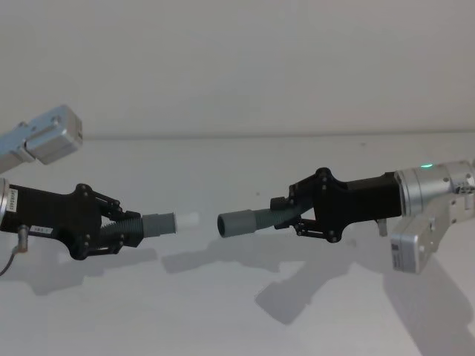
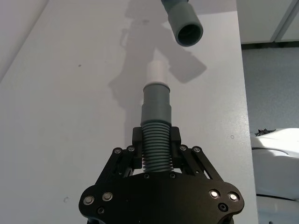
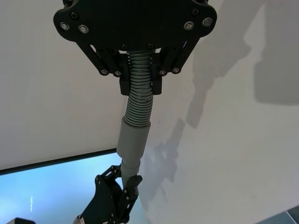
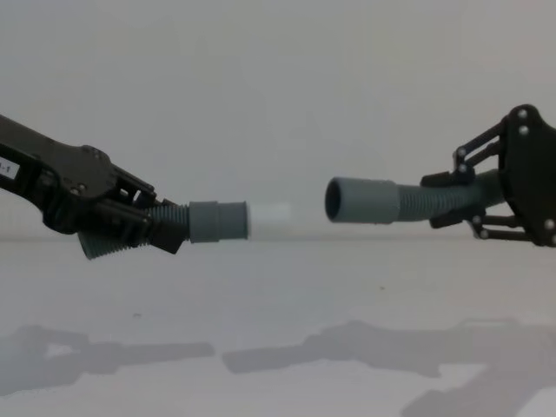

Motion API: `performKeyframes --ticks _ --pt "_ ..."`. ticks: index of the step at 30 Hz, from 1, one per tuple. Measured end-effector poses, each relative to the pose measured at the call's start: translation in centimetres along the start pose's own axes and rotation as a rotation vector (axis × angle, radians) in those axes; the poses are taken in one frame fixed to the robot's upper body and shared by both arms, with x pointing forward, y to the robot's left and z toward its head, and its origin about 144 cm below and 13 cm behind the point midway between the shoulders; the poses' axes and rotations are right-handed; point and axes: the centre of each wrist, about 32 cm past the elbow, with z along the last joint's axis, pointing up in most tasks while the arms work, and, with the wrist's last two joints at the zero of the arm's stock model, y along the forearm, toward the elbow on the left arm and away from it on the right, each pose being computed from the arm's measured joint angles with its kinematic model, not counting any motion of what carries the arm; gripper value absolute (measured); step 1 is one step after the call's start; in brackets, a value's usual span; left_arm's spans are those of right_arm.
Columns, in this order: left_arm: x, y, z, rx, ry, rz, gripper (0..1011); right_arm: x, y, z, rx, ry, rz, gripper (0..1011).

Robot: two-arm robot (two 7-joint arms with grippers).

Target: Use both hands to pick up one end of the pipe from the table, align the ends, and insert them.

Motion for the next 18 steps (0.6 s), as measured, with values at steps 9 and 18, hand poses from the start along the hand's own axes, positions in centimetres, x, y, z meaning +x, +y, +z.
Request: performKeyframes --ticks 9,18 --pt "0.0 0.0 0.0 0.0 0.0 0.0 302 -0.4 0.8 -0.3 -0.015 0.017 -0.002 232" --pt "0.0 0.0 0.0 0.0 0.0 0.0 301 -0.6 1.5 -0.5 -0.018 0.029 -0.005 234"
